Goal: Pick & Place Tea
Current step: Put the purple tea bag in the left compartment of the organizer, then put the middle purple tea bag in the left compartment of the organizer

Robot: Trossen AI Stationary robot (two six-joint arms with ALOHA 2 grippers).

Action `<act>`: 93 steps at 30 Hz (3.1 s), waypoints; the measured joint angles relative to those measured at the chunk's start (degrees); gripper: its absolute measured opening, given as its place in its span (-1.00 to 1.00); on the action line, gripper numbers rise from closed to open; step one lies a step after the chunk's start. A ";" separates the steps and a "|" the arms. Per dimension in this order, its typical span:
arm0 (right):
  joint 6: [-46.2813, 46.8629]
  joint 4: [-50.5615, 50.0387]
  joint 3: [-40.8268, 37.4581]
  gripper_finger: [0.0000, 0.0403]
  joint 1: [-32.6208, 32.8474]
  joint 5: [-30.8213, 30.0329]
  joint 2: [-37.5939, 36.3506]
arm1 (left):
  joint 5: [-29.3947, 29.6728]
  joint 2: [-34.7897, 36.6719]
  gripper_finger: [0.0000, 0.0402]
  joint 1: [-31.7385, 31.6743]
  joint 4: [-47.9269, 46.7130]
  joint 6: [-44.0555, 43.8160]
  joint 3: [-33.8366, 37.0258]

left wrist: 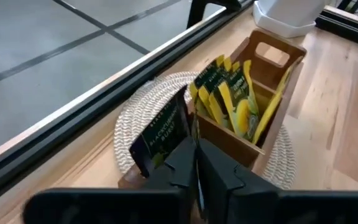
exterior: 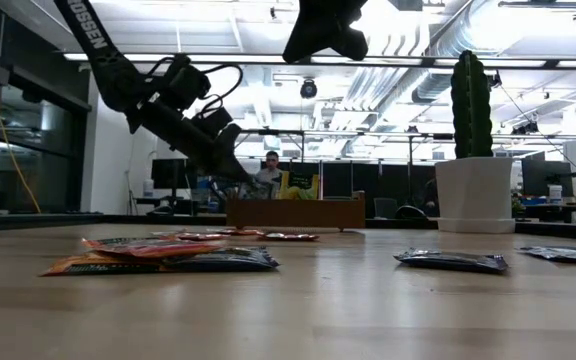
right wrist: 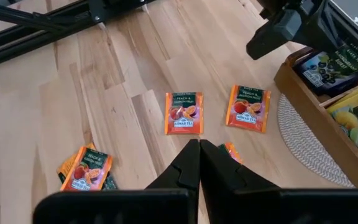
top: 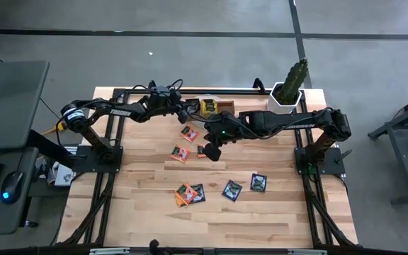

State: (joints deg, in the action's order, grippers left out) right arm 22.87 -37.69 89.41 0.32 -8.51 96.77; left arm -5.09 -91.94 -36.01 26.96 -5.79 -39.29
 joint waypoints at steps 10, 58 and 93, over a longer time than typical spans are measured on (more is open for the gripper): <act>-0.36 -1.44 0.00 -0.99 0.07 0.11 0.00 | -0.79 -0.02 -0.22 -0.04 0.31 2.57 -1.47; 33.93 21.85 -51.45 -1.00 25.51 -7.97 -23.25 | -0.33 1.23 -0.01 39.49 -8.23 -5.02 -9.85; 50.86 19.74 -32.95 -1.00 38.57 -19.65 7.02 | -6.40 -18.86 -0.01 46.56 1.45 -14.44 -19.37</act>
State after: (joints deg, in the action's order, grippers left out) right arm 73.73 -17.95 56.46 38.88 -28.16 103.79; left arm -11.49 -110.80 10.55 28.41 -20.24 -58.66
